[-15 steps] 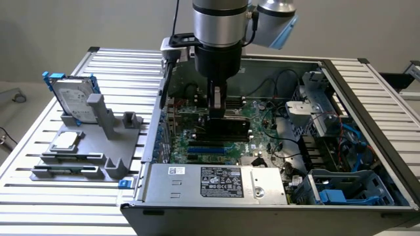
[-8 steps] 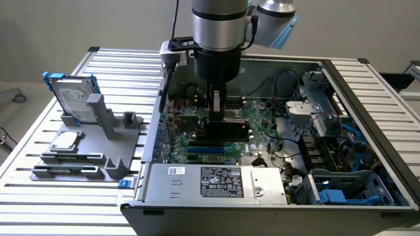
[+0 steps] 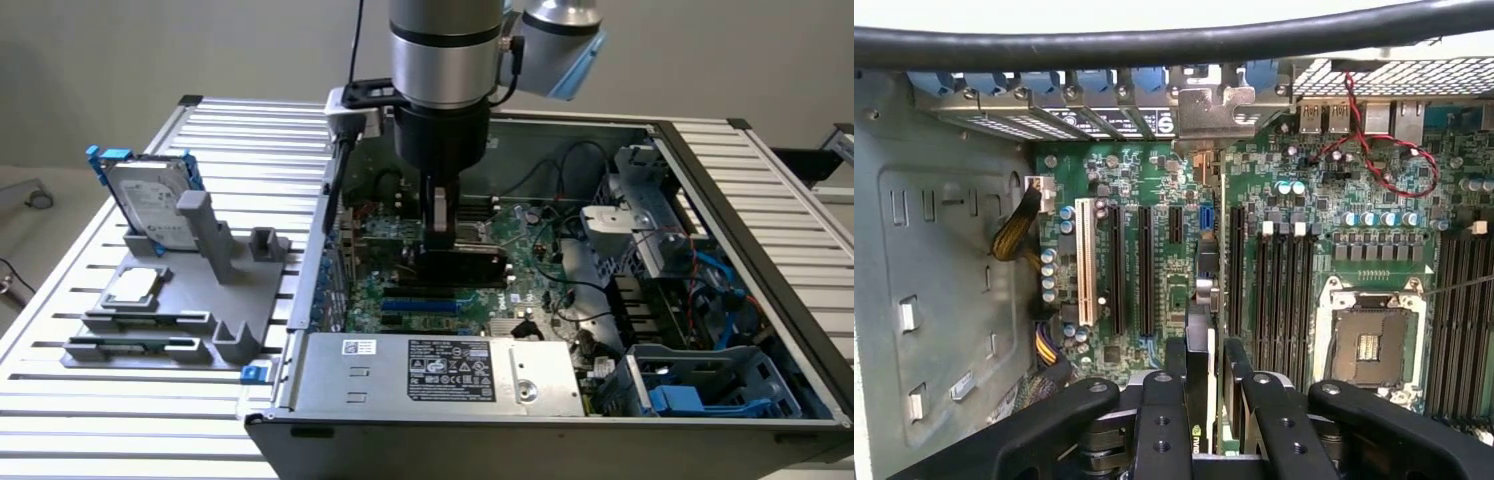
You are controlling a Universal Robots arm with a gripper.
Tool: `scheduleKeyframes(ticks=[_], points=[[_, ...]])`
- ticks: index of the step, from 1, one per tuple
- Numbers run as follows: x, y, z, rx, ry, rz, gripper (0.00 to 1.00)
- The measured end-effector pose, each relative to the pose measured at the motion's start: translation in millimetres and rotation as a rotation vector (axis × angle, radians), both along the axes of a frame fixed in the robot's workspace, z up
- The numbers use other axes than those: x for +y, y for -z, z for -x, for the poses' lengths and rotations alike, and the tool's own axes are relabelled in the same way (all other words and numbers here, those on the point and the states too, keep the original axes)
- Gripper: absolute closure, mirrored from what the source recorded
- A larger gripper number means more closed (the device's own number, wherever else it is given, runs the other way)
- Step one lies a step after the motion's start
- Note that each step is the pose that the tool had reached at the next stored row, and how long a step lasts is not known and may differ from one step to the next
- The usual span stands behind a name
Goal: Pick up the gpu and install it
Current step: 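Insert the gpu into the slot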
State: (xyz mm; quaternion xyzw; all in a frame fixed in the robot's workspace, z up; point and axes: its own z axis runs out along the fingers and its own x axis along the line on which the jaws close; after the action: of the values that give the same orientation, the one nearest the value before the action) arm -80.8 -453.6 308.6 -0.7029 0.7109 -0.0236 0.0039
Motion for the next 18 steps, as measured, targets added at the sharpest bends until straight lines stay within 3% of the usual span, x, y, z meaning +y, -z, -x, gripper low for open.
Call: scheduleKeyframes(ticks=[18], points=[[-2.0,8.0,2.4,0.0000,0.000,0.0005,0.74]])
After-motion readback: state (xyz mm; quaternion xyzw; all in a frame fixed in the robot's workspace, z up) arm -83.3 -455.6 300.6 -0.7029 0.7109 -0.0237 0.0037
